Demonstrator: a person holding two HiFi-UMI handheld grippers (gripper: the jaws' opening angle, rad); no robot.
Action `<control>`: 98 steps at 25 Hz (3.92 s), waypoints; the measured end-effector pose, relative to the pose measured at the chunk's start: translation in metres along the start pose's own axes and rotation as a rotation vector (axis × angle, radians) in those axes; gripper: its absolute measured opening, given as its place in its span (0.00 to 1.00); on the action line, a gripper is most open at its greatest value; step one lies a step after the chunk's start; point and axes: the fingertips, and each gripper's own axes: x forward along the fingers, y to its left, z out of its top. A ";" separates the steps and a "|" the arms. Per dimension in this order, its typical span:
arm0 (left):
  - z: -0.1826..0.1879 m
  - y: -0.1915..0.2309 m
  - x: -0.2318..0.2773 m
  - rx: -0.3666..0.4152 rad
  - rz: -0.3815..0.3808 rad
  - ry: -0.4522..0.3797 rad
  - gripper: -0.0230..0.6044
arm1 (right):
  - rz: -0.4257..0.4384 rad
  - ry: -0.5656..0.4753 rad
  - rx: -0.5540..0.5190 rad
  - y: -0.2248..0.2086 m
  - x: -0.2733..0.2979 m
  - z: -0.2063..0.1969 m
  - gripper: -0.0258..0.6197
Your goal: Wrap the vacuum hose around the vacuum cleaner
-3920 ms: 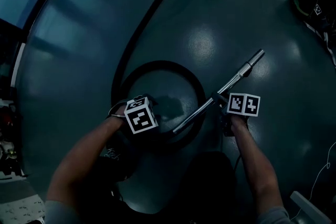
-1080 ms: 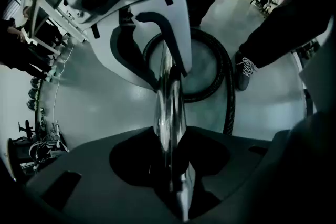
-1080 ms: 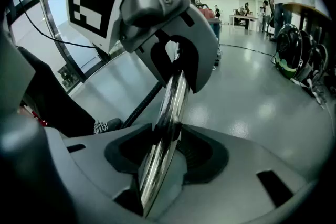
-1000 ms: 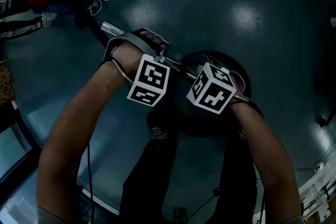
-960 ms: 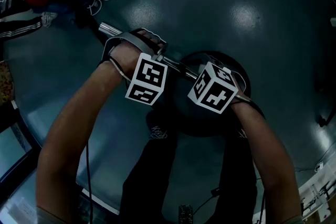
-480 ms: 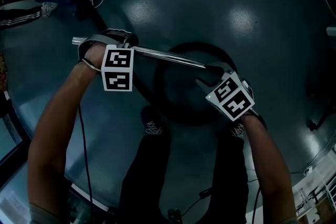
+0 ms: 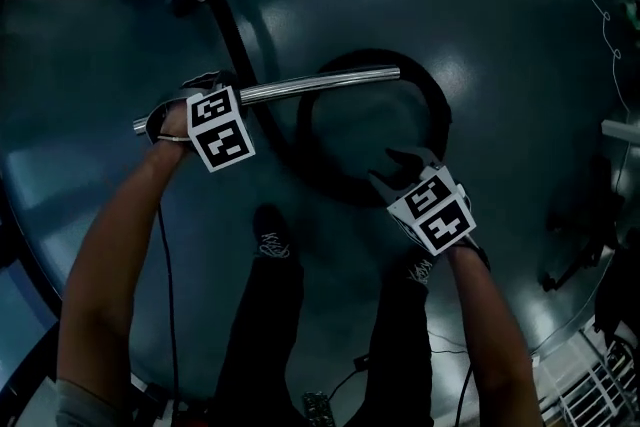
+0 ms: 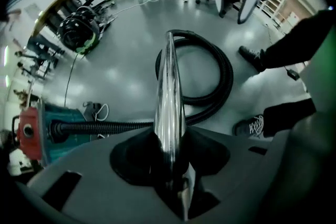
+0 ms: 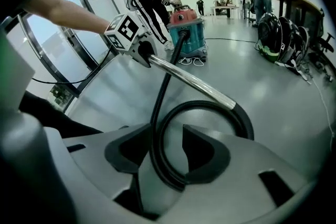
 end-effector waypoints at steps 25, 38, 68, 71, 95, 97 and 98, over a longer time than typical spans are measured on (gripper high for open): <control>0.073 0.005 0.026 -1.341 0.023 -0.161 0.30 | 0.097 0.032 -0.145 -0.160 -0.055 0.076 0.30; 0.136 0.079 0.060 -1.736 0.058 -0.290 0.30 | 0.212 0.078 -0.281 -0.271 -0.015 0.125 0.30; 0.219 0.184 0.233 -2.075 0.162 -0.499 0.30 | 0.277 0.005 -0.594 -0.358 0.171 0.213 0.30; 0.222 0.189 0.239 -2.069 0.168 -0.488 0.30 | 0.262 0.029 -0.609 -0.369 0.166 0.203 0.30; 0.237 0.198 0.241 -1.857 0.225 -0.518 0.42 | 0.273 0.056 -0.584 -0.399 0.192 0.197 0.30; 0.239 0.199 0.239 -1.823 0.232 -0.519 0.42 | 0.288 0.065 -0.582 -0.397 0.194 0.196 0.30; 0.240 0.198 0.235 -1.807 0.232 -0.522 0.42 | 0.294 0.069 -0.583 -0.395 0.196 0.194 0.30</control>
